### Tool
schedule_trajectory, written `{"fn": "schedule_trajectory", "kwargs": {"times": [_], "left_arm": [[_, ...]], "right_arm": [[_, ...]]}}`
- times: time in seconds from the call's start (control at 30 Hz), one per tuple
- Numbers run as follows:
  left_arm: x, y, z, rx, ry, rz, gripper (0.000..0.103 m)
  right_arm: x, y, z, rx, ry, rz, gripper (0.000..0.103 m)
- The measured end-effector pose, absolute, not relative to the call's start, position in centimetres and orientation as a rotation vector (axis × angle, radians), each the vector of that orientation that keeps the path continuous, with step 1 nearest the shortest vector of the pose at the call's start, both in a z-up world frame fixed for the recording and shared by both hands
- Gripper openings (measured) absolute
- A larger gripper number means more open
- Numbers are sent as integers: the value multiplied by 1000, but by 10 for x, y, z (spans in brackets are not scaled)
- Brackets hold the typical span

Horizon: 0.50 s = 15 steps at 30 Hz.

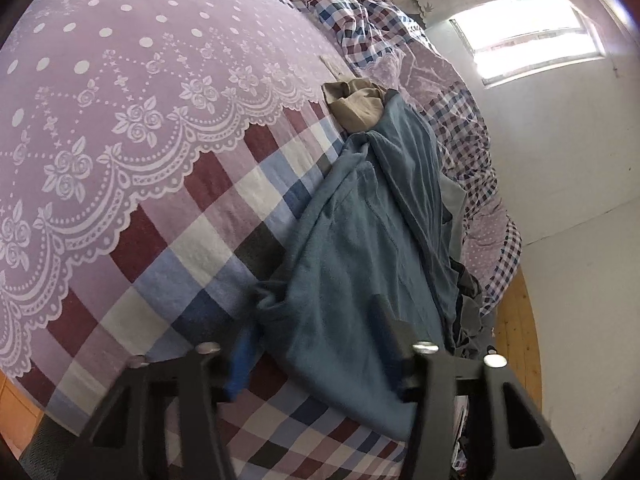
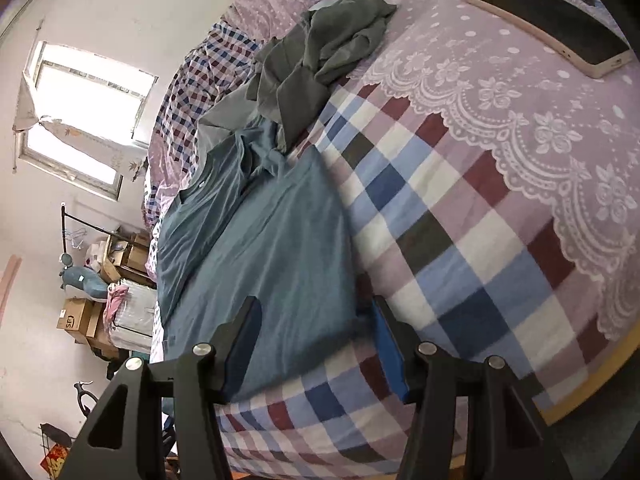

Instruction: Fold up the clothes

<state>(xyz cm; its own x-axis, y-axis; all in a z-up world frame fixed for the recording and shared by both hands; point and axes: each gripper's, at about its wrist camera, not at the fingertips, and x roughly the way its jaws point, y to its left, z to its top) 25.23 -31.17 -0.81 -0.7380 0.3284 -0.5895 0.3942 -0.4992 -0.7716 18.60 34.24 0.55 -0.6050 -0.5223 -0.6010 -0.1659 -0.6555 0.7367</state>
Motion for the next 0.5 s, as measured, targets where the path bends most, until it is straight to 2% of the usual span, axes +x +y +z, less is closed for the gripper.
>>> {"fn": "schedule_trajectory", "kwargs": {"times": [0.03, 0.07, 0.1, 0.13, 0.3, 0.5], "left_arm": [[252, -312, -10, 1133, 1550, -2426, 30], [251, -313, -13, 1146, 1556, -2406, 26], [253, -315, -16, 1146, 1576, -2388, 14], [254, -317, -19, 1147, 1596, -2369, 10], [261, -320, -20, 1111, 1640, -2359, 6], [267, -317, -10, 1046, 1622, -2405, 5]], "right_arm": [[185, 342, 5, 1264, -1173, -2356, 59], [185, 341, 5, 1264, -1171, -2359, 59], [184, 340, 5, 1264, -1161, -2364, 59], [183, 339, 5, 1266, -1149, -2370, 59], [177, 331, 5, 1280, -1076, -2397, 59], [178, 331, 5, 1276, -1076, -2383, 59]]}}
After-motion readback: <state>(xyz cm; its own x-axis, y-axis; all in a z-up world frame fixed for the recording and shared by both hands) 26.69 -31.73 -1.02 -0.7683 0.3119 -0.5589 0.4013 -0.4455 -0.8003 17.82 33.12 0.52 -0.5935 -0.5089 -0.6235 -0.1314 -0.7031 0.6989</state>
